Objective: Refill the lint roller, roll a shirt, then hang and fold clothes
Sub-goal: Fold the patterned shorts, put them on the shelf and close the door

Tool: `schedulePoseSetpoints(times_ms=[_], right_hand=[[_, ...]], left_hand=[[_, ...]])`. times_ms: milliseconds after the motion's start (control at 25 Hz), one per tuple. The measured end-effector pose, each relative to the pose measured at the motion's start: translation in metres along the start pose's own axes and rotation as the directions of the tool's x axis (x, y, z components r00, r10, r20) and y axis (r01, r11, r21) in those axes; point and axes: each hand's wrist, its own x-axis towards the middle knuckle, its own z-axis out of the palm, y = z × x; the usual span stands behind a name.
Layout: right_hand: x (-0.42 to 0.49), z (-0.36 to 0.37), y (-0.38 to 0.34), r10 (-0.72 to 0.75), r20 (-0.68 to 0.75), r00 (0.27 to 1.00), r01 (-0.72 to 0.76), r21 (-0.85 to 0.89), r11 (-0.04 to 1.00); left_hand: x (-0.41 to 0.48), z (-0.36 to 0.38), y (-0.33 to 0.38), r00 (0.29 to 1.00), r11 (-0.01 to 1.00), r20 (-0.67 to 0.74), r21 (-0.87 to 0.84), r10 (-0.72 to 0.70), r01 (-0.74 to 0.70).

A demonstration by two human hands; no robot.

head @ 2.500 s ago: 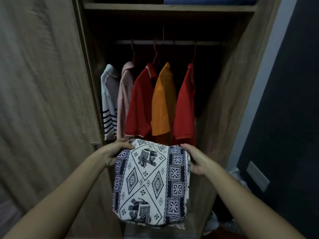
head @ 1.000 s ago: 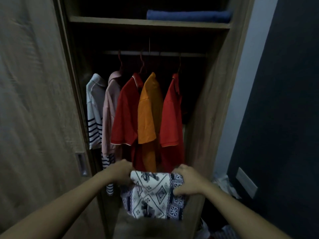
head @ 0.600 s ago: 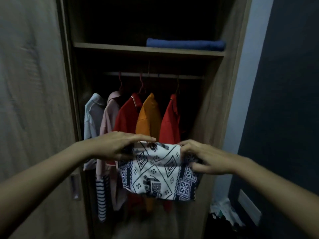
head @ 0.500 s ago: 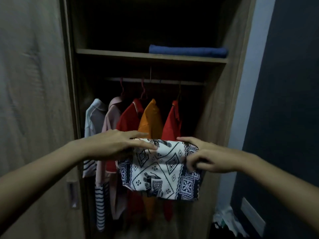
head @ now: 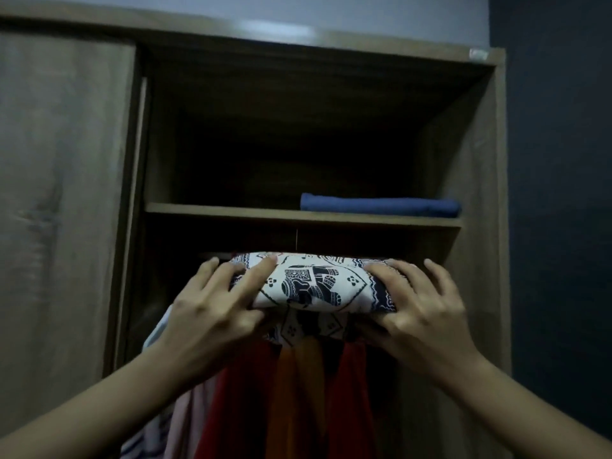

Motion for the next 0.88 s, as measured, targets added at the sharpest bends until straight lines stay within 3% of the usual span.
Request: schedulePoseSetpoints(times_ms=[80, 240, 320, 400, 480, 560, 680, 760, 880], right_hand=[[0.018, 0.007, 0.015, 0.002, -0.141, 0.990, -0.011, -0.058, 0.998], [0.062, 0.022, 0.055, -0.009, -0.419, 0.908, -0.089, -0.213, 0.973], [0.095, 0.034, 0.086, 0.001, -0.461, 0.887, -0.153, -0.293, 0.944], [0.128, 0.052, 0.122, 0.035, -0.414, 0.910, -0.199, -0.362, 0.911], [0.151, 0.069, 0.152, 0.097, -0.274, 0.957, -0.212, -0.431, 0.877], [0.158, 0.088, 0.173, 0.185, 0.028, 0.982, -0.155, -0.426, 0.891], [0.148, 0.103, 0.191, 0.154, 0.489, 0.859, -0.078, -0.174, 0.982], [0.144, 0.099, 0.201, 0.013, 0.546, 0.838, -0.044, 0.044, 0.998], [0.144, 0.091, 0.213, -0.067, 0.375, 0.925, -0.033, 0.255, 0.966]], left_hand=[[0.022, 0.018, -0.015, 0.983, 0.997, -0.185, 0.065, -0.016, 0.029], [0.076, 0.060, -0.039, 0.909, 0.985, -0.411, 0.121, -0.066, 0.126], [0.115, 0.082, -0.055, 0.879, 0.966, -0.456, 0.138, -0.136, 0.221], [0.158, 0.107, -0.067, 0.868, 0.956, -0.468, 0.142, -0.164, 0.257], [0.195, 0.126, -0.069, 0.944, 0.933, -0.306, 0.287, -0.126, 0.218], [0.217, 0.140, -0.064, 0.995, 0.912, -0.039, 0.397, -0.093, 0.101], [0.226, 0.155, -0.052, 0.934, 0.952, 0.357, 0.284, 0.010, -0.119], [0.228, 0.152, -0.056, 0.876, 0.983, 0.475, 0.107, 0.083, -0.151], [0.223, 0.143, -0.074, 0.896, 0.981, 0.424, -0.184, 0.135, -0.061]])
